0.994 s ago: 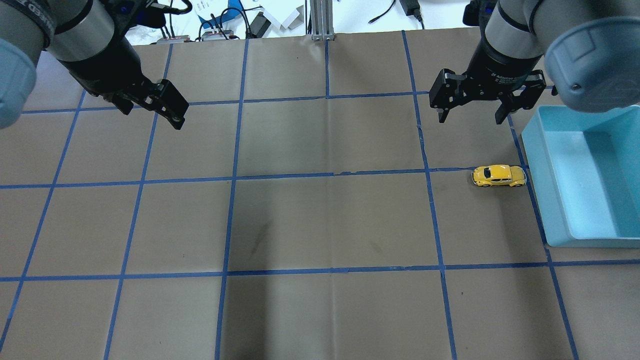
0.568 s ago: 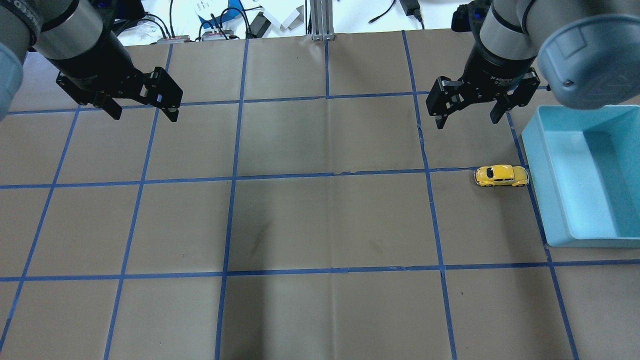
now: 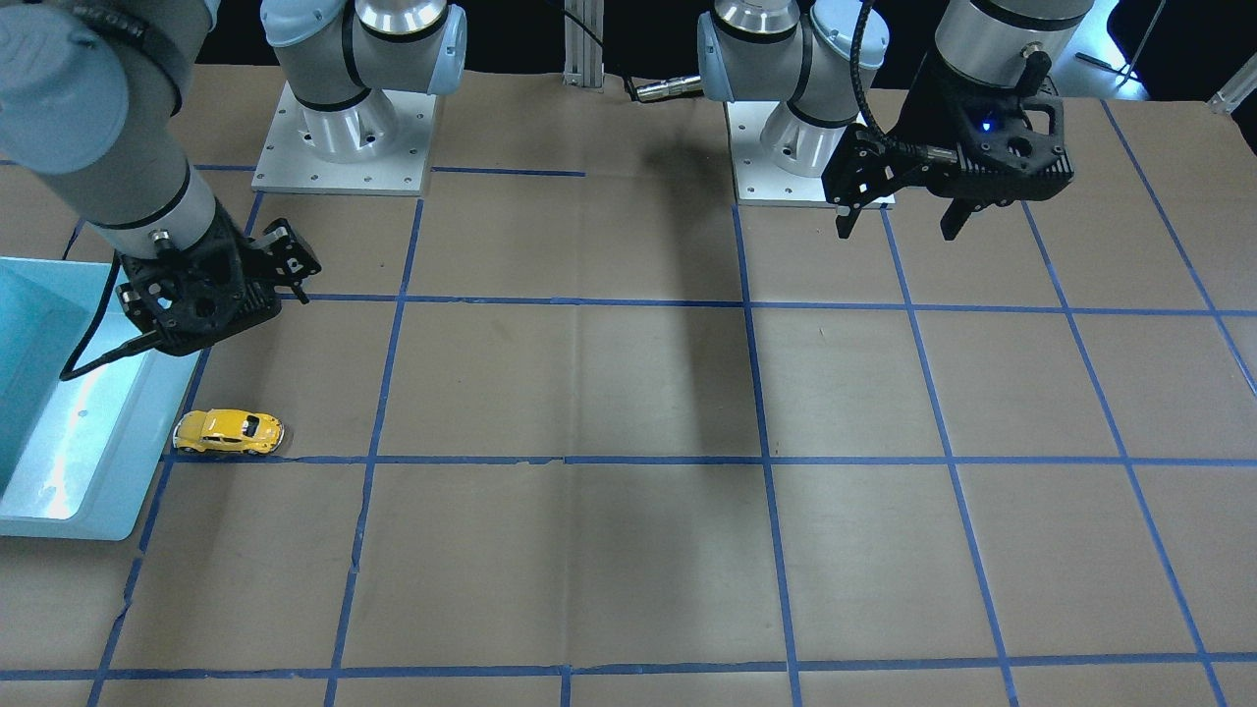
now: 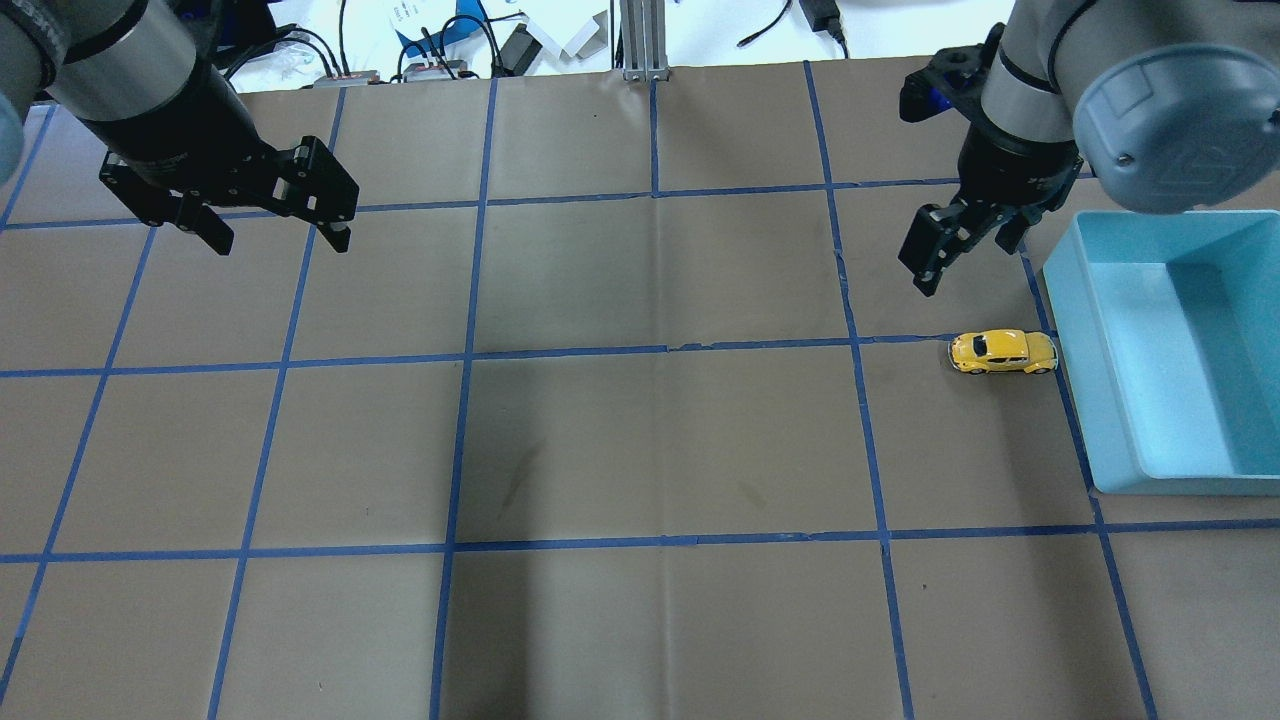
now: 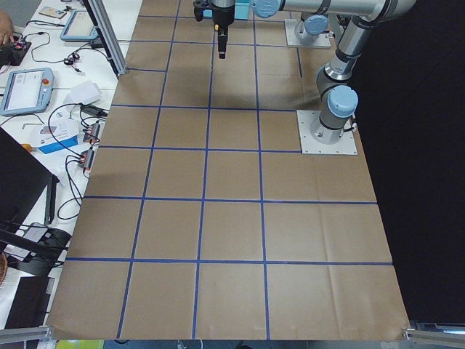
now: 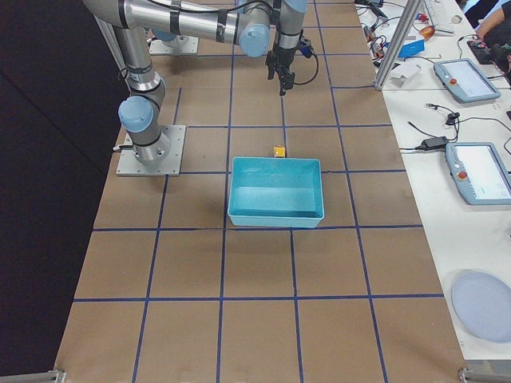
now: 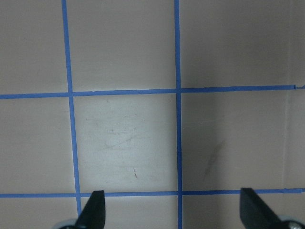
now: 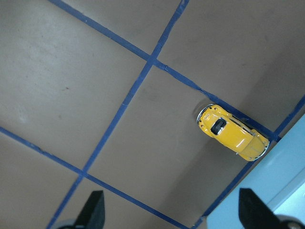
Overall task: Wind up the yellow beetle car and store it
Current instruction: 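Lower the right gripper down to the car beside the blue bin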
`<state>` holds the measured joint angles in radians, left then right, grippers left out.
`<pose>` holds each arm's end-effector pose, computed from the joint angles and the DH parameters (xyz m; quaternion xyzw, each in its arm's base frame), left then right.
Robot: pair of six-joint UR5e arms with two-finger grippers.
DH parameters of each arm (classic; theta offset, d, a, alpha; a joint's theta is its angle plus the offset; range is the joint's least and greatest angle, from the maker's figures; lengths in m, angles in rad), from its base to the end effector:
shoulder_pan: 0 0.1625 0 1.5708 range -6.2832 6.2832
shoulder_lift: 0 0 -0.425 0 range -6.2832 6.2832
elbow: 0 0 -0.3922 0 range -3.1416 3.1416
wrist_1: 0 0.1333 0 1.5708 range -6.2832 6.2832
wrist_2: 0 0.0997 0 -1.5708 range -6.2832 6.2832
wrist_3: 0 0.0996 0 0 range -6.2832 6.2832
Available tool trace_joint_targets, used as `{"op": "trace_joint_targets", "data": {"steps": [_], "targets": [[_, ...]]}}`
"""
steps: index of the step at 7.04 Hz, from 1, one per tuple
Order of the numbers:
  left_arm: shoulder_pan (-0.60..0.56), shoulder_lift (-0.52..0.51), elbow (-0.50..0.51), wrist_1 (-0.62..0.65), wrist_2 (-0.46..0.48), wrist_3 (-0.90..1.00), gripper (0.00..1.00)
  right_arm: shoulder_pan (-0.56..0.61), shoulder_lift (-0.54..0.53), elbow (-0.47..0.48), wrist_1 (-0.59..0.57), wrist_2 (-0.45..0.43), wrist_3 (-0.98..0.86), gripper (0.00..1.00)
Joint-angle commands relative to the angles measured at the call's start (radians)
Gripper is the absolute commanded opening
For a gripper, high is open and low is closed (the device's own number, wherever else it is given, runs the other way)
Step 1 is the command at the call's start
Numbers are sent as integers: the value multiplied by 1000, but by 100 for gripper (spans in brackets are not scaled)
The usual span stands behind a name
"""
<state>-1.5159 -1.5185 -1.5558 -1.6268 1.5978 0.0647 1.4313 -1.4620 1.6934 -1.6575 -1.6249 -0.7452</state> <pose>-0.1046 -0.4764 0.5149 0.0048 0.9999 -0.0048 0.0138 0.0555 -0.5250 0.3822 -0.2992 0.9511 0.0769 0.0065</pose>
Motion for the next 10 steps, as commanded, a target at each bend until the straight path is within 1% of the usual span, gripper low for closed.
{"op": "trace_joint_targets", "data": {"steps": [1,2,3,4,5,6,7,8,9,10], "targets": [[0,12,0,-45,31,-5,100,-145,20,102,-124,7,-434,97],[0,11,2,-44,-10,-8,100,-164,38,152,-225,5,-621,97],[2,11,2,-44,-13,-8,100,-164,57,184,-328,3,-761,98],[0,11,2,-44,-15,-8,100,-164,75,224,-399,0,-860,98],[0,11,2,-42,-15,-8,100,-164,84,277,-515,6,-978,97],[0,11,2,-39,-13,-8,100,-164,94,304,-589,10,-1008,97],[0,11,0,-38,-12,-8,100,-164,135,305,-611,28,-1069,94],[0,12,0,-36,-12,-8,100,-164,173,308,-652,45,-1135,94],[0,12,0,-36,-12,-8,100,-164,181,322,-654,40,-1137,96],[0,12,0,-36,-12,-8,100,-164,183,362,-713,37,-1140,96]]}}
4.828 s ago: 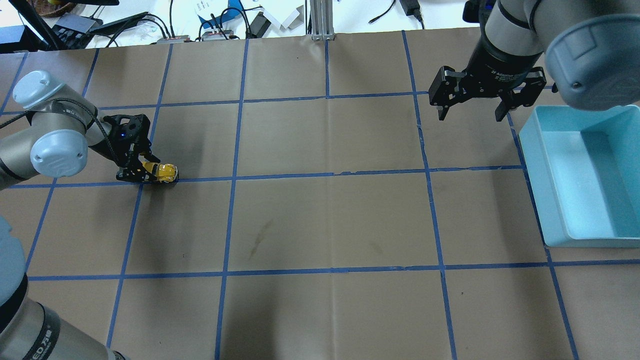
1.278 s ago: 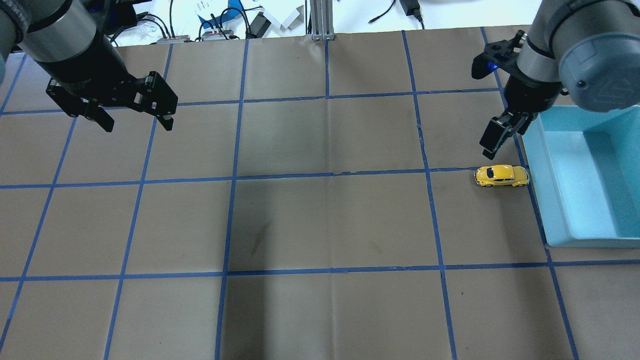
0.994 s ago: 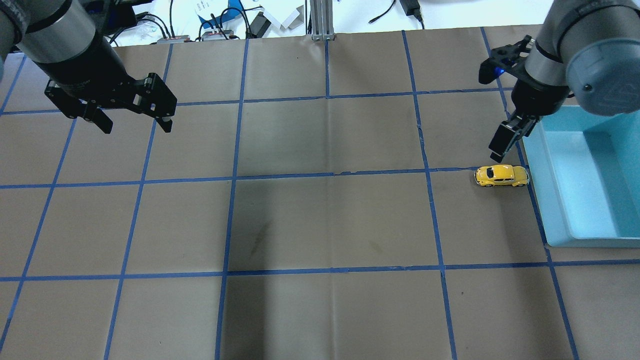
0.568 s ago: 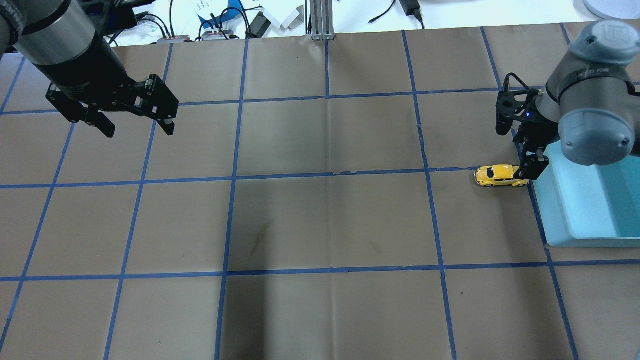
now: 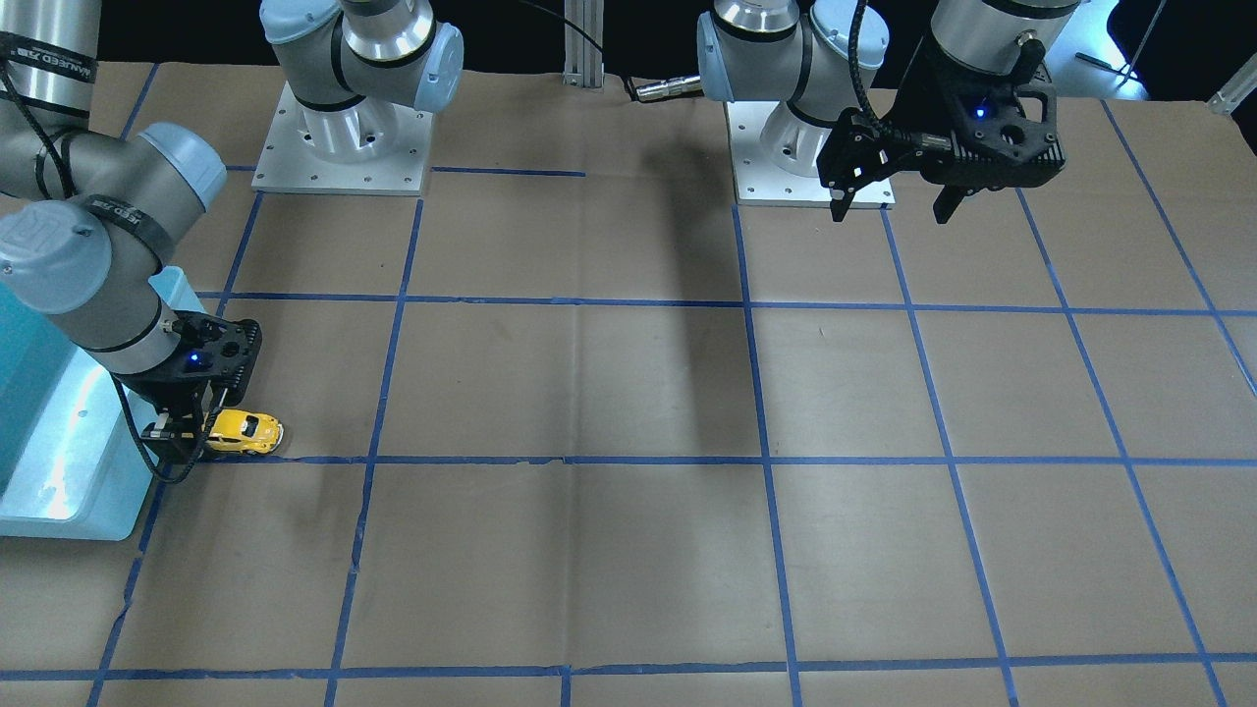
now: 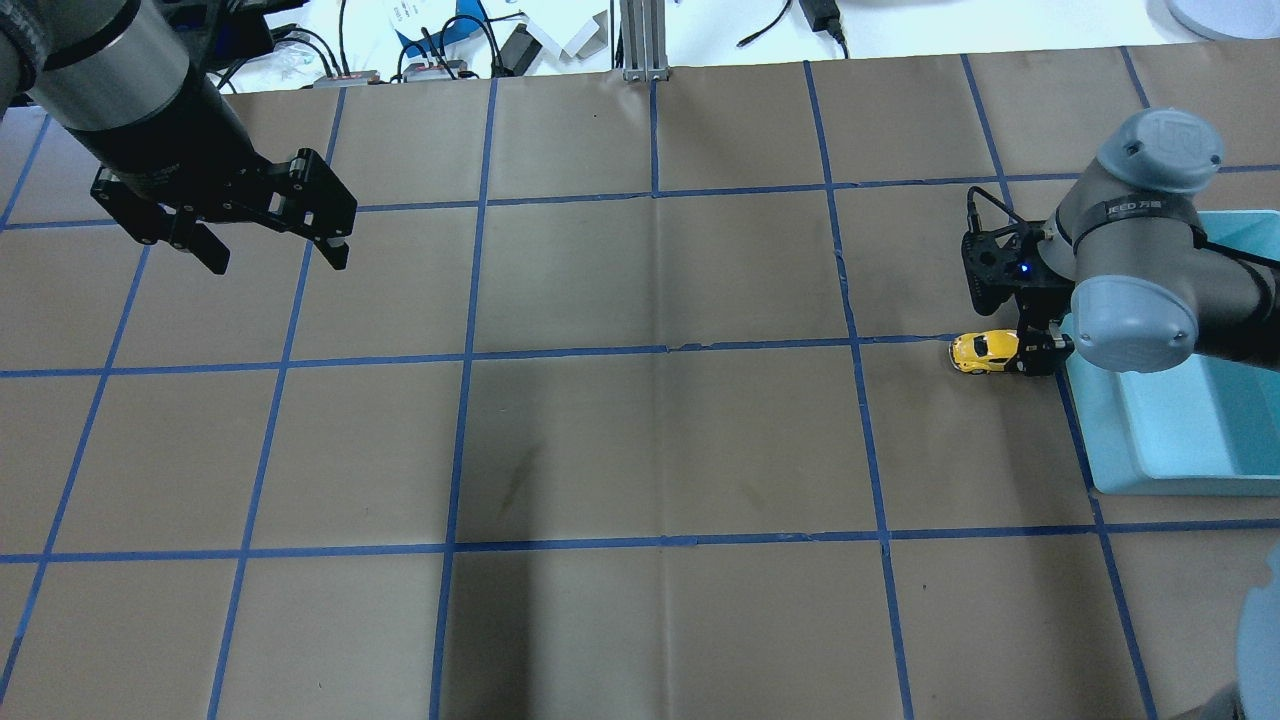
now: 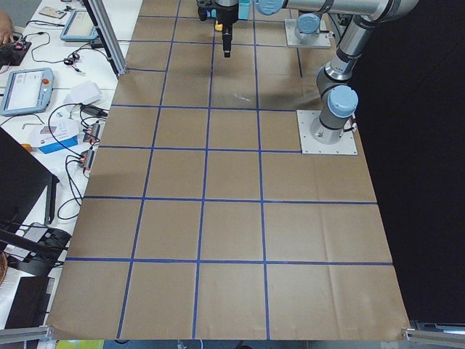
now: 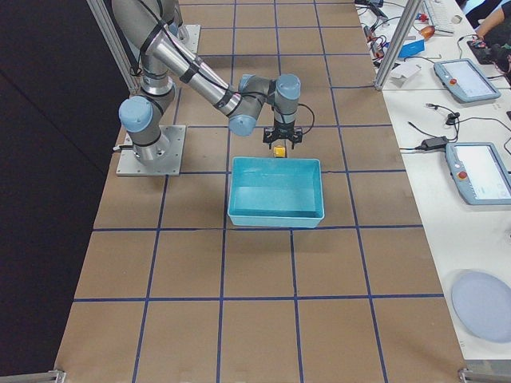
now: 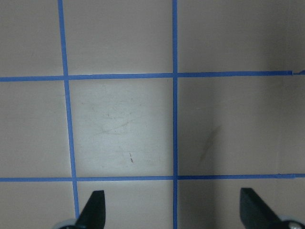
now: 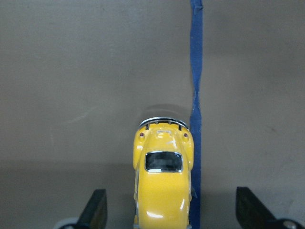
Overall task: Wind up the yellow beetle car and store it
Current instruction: 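Close the right gripper on the yellow car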
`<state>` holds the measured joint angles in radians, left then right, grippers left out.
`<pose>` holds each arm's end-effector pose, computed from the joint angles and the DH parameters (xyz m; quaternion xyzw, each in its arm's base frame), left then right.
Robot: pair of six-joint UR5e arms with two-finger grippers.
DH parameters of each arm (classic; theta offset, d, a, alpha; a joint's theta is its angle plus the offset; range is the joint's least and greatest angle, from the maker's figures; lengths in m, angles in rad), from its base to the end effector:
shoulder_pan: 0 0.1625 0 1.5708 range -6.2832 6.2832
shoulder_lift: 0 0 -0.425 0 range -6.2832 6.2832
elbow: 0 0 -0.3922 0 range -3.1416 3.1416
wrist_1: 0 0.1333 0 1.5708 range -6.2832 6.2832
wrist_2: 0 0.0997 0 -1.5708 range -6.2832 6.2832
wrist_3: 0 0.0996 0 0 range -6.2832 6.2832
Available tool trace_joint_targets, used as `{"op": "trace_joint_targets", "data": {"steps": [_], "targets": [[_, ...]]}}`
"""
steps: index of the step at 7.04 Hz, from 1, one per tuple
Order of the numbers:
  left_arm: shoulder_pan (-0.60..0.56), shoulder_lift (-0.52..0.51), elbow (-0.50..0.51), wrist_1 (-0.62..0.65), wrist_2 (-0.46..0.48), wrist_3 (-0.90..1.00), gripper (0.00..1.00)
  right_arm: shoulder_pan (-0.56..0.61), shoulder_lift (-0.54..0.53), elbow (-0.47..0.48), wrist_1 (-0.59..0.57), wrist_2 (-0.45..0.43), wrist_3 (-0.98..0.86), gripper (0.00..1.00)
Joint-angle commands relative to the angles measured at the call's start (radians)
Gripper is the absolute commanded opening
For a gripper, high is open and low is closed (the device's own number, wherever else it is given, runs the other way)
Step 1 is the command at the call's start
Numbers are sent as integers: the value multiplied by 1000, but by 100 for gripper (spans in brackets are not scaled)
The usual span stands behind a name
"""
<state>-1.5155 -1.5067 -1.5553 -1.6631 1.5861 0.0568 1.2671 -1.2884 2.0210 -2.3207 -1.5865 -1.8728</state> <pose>-0.1060 -0.4687 0.5170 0.0008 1.0000 0.0068 0.0073 -0.0272 -0.5274 0.2105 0.7064 -0.7077 -0.0029 0.0113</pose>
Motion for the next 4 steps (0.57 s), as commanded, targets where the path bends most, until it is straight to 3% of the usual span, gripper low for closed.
{"op": "trace_joint_targets", "data": {"steps": [1,3,4], "targets": [[0,0,0,0,-1,0,100,0,9,50,-107,-7,-12,95],[0,0,1,0,0,0,100,-2,12,64,-109,-19,-13,86],[0,2,0,0,0,0,100,-11,8,91,-130,-18,-11,68]]}}
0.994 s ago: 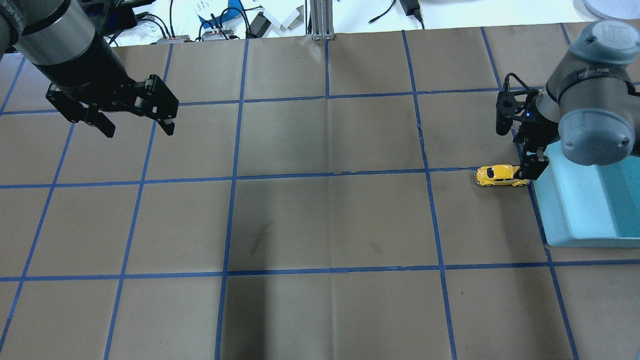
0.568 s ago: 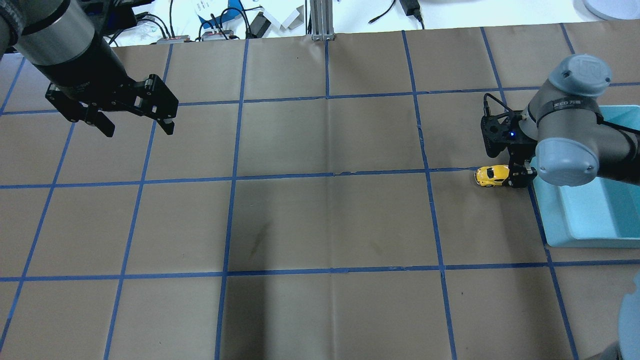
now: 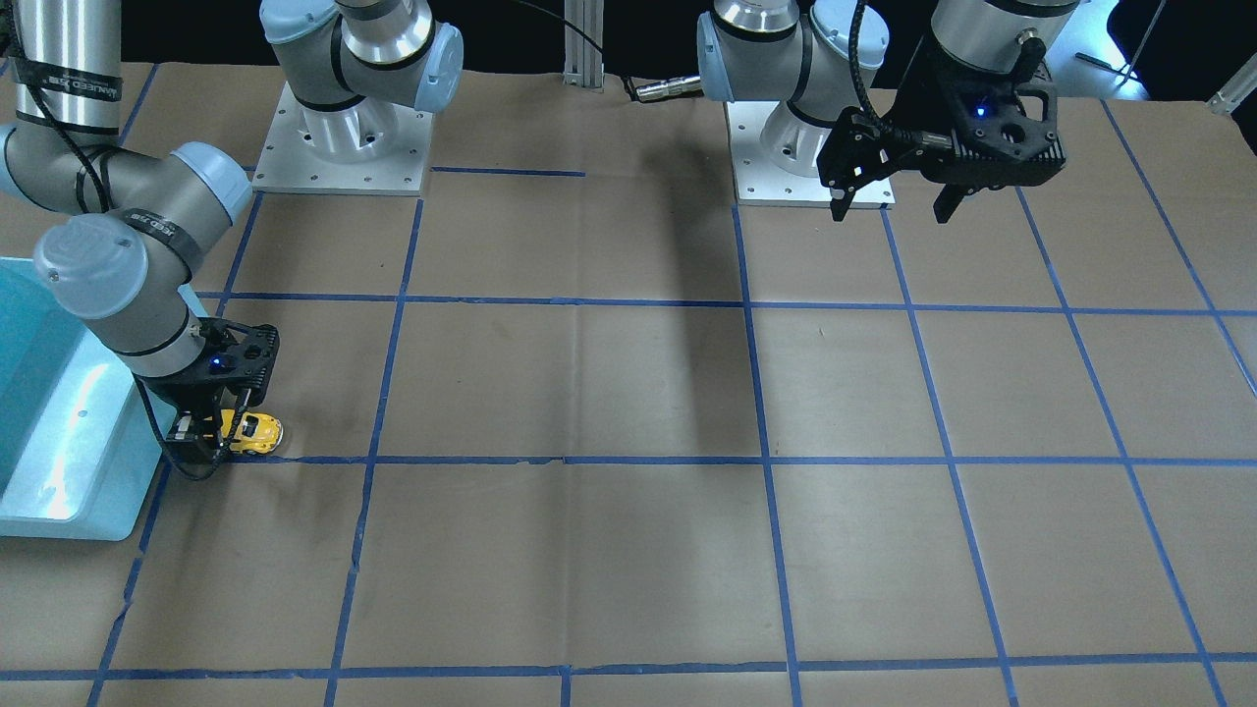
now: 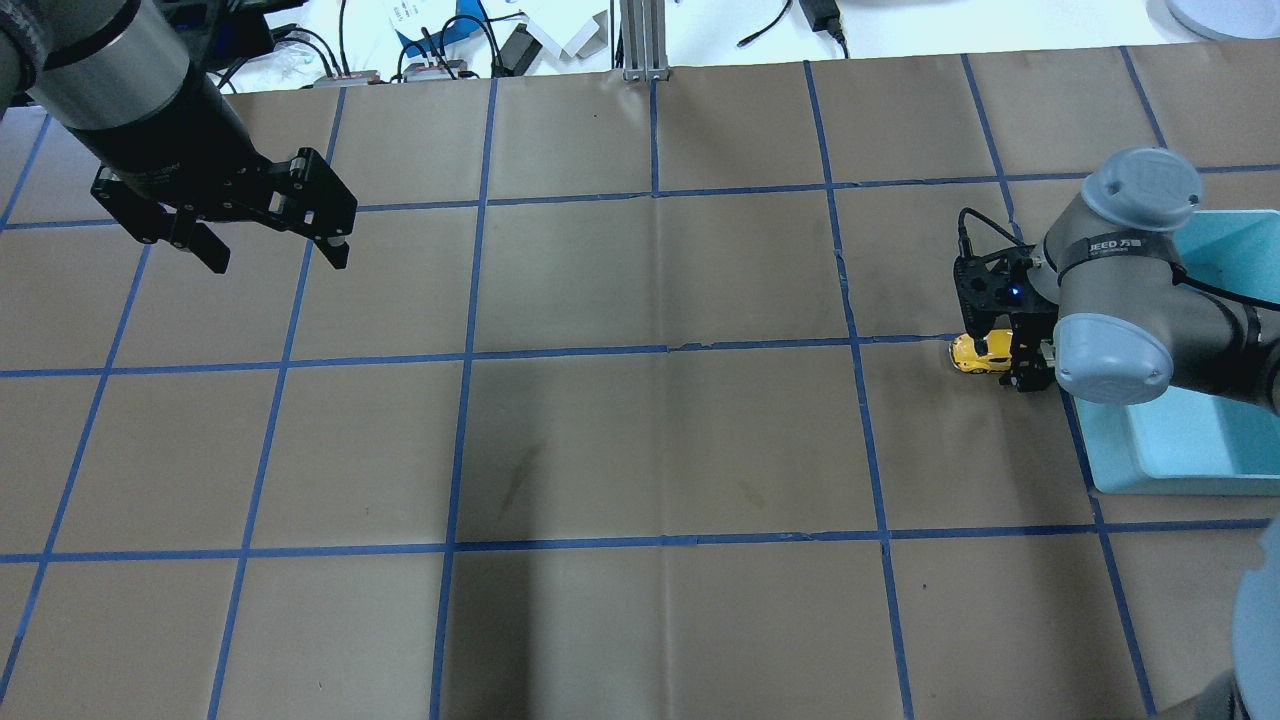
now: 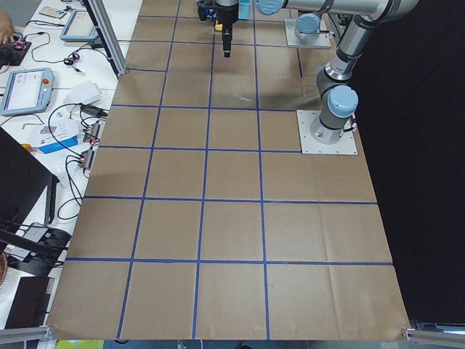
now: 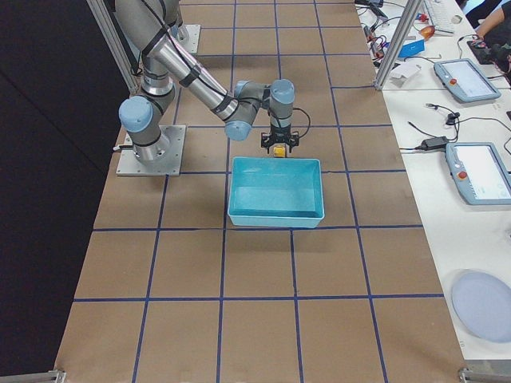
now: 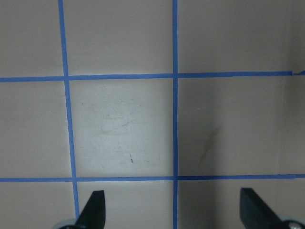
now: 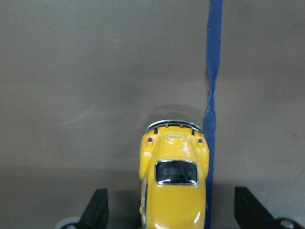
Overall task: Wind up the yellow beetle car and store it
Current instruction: 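Close the right gripper on the yellow car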
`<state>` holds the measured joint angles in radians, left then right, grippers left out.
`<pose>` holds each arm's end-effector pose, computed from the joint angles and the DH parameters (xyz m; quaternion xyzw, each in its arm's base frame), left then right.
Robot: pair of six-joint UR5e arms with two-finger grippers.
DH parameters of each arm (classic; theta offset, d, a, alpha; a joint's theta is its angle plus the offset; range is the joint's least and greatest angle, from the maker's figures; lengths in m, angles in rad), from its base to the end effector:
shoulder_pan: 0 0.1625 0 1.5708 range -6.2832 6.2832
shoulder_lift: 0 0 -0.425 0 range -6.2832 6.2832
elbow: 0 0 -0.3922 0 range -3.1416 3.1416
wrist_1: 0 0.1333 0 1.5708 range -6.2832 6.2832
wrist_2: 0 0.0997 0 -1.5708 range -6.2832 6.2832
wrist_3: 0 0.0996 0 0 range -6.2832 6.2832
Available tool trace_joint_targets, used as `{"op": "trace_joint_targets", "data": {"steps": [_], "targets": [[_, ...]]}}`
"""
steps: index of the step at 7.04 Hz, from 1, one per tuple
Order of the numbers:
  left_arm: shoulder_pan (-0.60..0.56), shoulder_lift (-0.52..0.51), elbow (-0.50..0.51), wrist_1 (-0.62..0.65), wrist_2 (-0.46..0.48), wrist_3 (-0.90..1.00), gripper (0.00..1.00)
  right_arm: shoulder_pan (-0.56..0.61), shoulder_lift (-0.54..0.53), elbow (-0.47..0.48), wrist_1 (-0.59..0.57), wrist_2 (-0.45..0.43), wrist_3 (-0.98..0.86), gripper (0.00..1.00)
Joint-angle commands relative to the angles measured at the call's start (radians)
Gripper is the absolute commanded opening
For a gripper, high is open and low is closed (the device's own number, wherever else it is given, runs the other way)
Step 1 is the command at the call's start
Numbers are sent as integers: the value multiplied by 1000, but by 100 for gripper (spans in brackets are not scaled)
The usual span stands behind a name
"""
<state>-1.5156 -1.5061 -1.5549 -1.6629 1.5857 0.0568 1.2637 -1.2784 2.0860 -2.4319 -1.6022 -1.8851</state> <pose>-0.1061 -0.4686 0.5175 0.0008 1.0000 0.0062 0.0071 -0.0266 -0.5145 0.1920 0.7090 -0.7045 -0.0017 0.0310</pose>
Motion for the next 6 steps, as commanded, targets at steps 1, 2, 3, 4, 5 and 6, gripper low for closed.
{"op": "trace_joint_targets", "data": {"steps": [1,2,3,4,5,6], "targets": [[0,1,1,0,0,0,100,-15,-1,37,-53,1,-2,41],[-2,3,-1,0,-3,0,100,-15,-4,36,-53,2,-2,11],[-2,1,-1,0,-3,0,100,-15,-10,28,-52,17,-3,6],[0,1,-1,0,-3,0,100,8,-31,2,-43,56,7,5],[0,1,-1,0,-1,0,100,31,-68,-18,-14,161,73,5],[0,1,-1,0,-3,0,100,40,-108,-73,70,195,219,5]]}}
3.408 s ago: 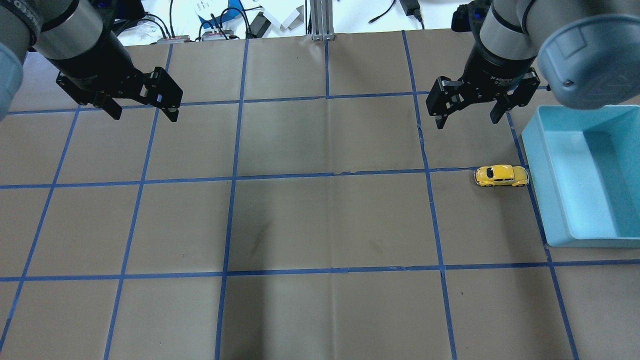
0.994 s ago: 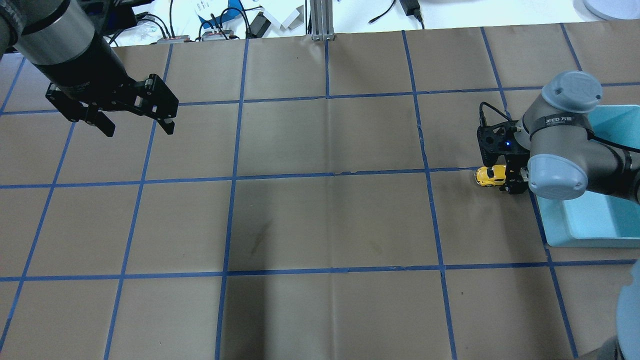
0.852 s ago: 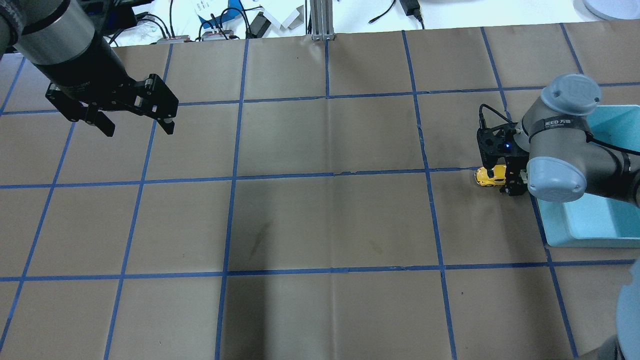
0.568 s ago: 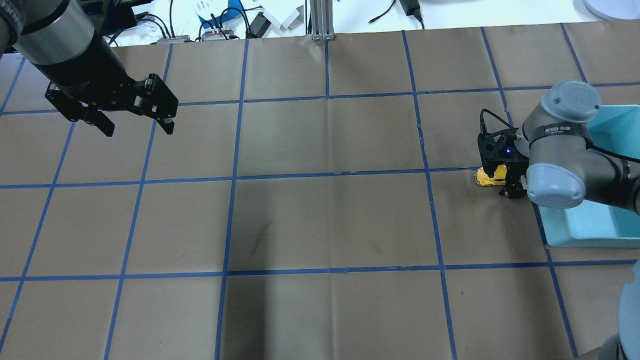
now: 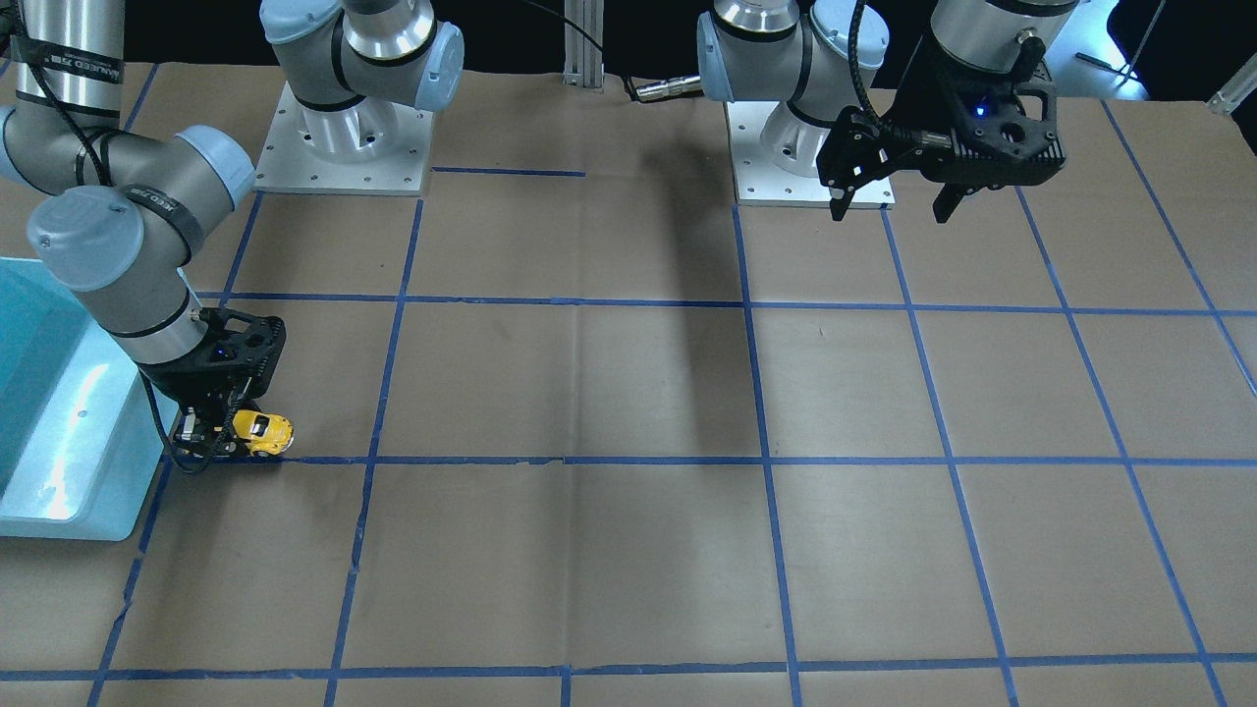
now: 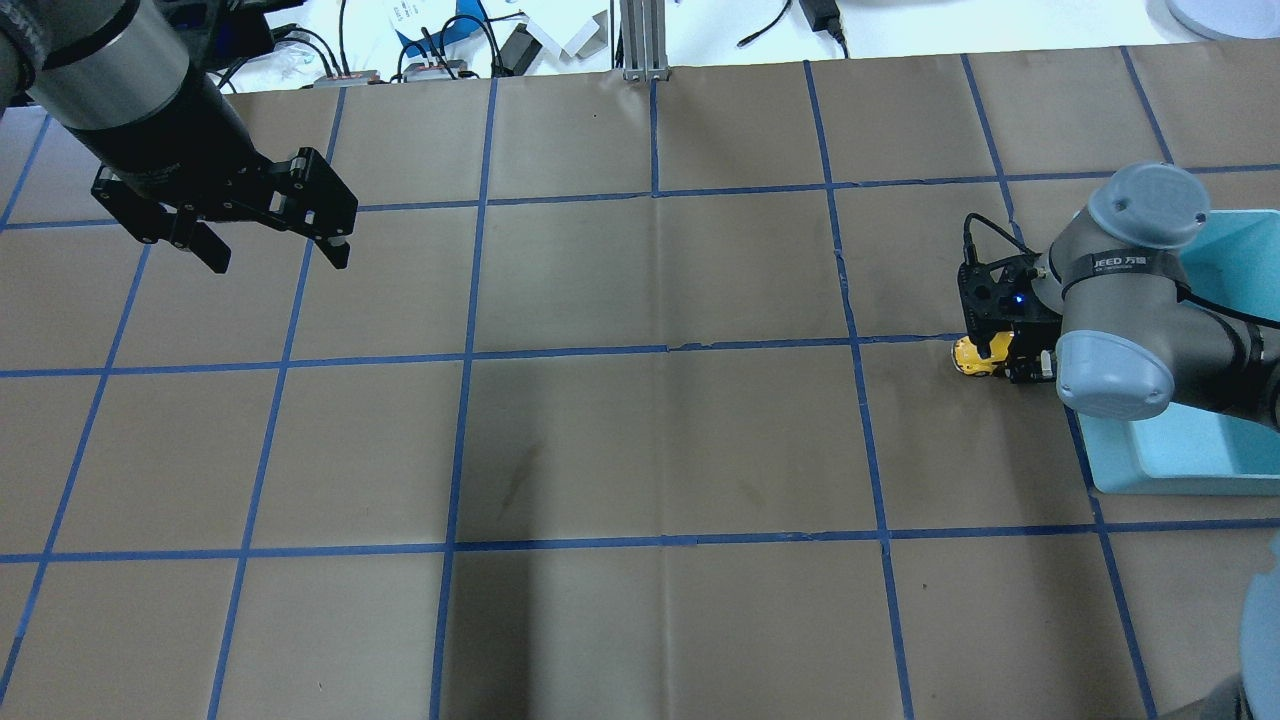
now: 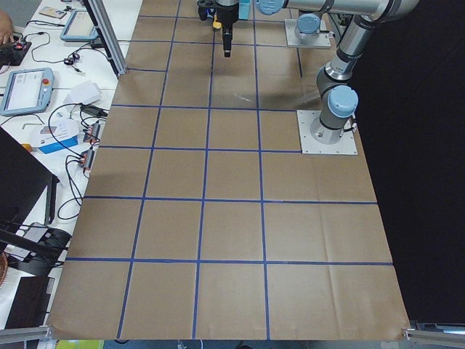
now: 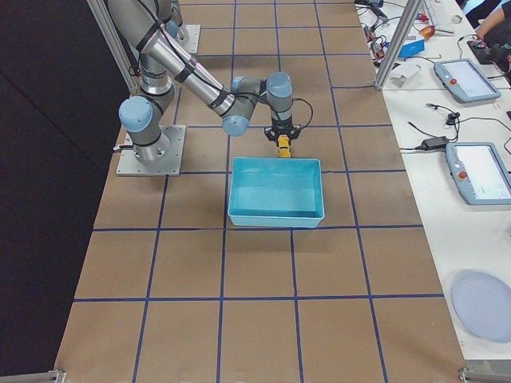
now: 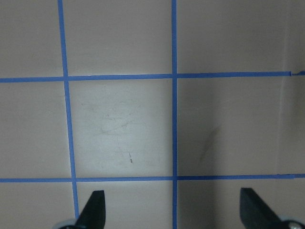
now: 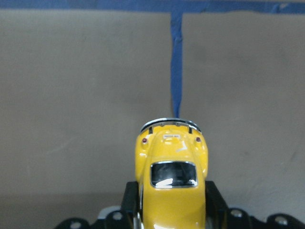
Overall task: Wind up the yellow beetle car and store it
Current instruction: 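Lift the car with the right gripper and carry it over the bin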
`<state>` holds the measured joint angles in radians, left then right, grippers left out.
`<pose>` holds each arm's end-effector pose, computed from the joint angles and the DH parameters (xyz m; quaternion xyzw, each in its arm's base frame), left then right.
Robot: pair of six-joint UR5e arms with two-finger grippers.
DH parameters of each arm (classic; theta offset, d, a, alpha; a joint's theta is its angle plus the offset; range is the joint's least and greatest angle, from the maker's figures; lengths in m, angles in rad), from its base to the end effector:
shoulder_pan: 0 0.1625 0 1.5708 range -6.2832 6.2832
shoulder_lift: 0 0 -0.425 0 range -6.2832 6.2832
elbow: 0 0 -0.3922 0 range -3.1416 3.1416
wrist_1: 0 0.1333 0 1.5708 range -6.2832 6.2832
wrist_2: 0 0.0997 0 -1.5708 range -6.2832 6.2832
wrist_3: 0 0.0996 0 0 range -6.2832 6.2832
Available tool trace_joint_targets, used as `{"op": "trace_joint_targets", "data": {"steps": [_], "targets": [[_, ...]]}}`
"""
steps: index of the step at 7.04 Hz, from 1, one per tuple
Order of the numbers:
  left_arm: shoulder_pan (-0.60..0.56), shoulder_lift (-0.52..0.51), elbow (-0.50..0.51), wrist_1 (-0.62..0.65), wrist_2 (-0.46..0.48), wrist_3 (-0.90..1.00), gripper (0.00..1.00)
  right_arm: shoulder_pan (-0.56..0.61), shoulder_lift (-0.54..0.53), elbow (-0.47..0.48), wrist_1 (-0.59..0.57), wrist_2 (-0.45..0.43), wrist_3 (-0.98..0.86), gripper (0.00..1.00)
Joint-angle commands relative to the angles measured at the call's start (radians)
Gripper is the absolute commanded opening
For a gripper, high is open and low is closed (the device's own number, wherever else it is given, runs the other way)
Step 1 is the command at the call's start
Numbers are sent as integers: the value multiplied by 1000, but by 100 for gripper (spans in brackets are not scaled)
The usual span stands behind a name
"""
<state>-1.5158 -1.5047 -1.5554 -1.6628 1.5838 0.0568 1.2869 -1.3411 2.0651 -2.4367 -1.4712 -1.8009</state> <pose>-0.1064 -0.4680 0.5179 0.0009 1.0000 0.0056 0.0062 -0.0035 -0.5233 0.2325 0.6878 -0.7207 0.0786 0.0361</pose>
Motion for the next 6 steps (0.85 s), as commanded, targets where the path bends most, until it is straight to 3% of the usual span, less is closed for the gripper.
{"op": "trace_joint_targets", "data": {"steps": [1,3,4,6], "targets": [[-1,0,1,0,1,0,100,18,-58,-118,114,62,173,5],[-1,0,0,0,1,0,100,-1,-81,-239,221,-7,217,5],[-1,0,0,0,1,0,100,-56,-85,-247,225,-32,279,5],[-1,0,0,0,1,0,100,-267,-87,-241,284,-18,505,5]]}}
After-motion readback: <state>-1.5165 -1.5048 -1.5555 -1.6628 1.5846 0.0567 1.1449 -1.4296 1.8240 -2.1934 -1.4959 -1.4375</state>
